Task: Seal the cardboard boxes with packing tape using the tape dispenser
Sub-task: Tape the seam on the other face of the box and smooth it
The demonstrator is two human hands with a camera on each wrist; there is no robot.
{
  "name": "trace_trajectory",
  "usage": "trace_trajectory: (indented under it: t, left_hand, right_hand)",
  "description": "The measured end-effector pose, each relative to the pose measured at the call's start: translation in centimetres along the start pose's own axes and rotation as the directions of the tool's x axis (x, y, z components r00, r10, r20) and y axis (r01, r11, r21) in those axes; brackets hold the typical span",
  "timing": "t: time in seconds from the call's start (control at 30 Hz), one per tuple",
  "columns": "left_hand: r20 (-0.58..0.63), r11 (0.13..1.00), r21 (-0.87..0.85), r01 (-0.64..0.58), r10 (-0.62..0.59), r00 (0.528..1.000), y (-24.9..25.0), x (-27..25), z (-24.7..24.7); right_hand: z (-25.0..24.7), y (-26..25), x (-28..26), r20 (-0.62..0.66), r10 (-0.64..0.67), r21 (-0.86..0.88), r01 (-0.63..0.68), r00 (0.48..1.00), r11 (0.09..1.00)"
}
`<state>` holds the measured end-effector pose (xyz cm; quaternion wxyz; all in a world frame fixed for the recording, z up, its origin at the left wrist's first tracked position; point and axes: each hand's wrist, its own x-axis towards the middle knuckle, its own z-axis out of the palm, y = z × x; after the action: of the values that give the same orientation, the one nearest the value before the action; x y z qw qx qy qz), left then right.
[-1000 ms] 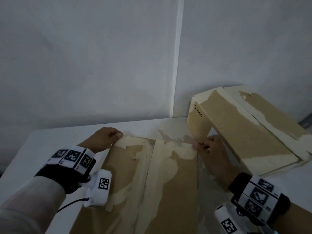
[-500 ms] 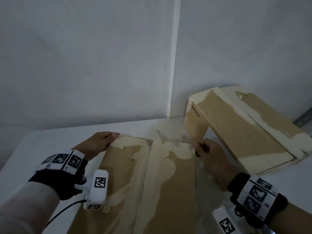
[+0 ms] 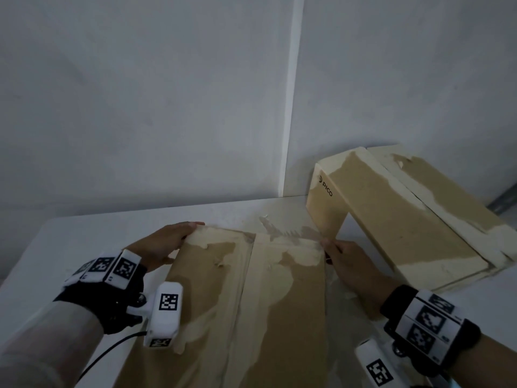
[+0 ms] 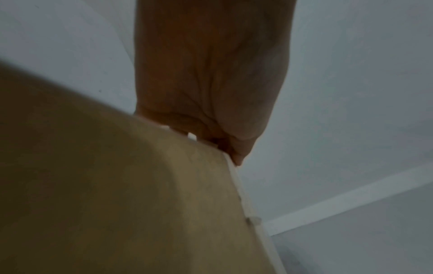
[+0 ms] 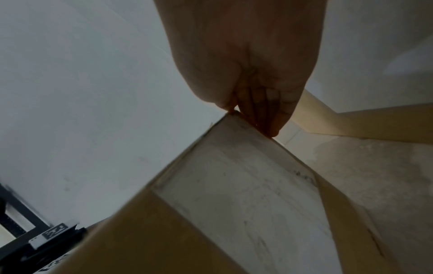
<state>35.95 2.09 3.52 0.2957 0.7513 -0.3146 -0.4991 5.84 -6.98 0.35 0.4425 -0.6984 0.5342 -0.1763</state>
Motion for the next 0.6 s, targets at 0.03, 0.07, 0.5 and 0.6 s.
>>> trace_trajectory:
  t: [0.03, 0.07, 0.5, 0.6]
  left_hand:
    - [0.002, 1.000, 0.011, 0.007, -0.007, 1.000, -0.1, 0.0, -0.1]
    - [0.004, 1.000, 0.004, 0.011, -0.011, 1.000, -0.1, 0.1, -0.1]
    - [-0.004, 0.991, -0.115, 0.074, -0.075, 0.997, -0.8, 0.7, -0.2]
    - [-0.016, 0.986, -0.132, 0.103, -0.106, 0.994, -0.6, 0.9, 0.0]
  right_hand:
    - [0.1, 0.1, 0.1, 0.010, 0.002, 0.005, -0.002, 1.000, 1.000]
    - [0.2, 0.1, 0.2, 0.017, 0.004, 0.006, -0.004, 1.000, 1.000]
    - [0.3, 1.2, 0.5, 0.013, -0.031, 0.017, 0.031, 0.999, 0.999]
    - [0.4, 1.4, 0.7, 0.018, -0.014, 0.011, 0.014, 1.000, 1.000]
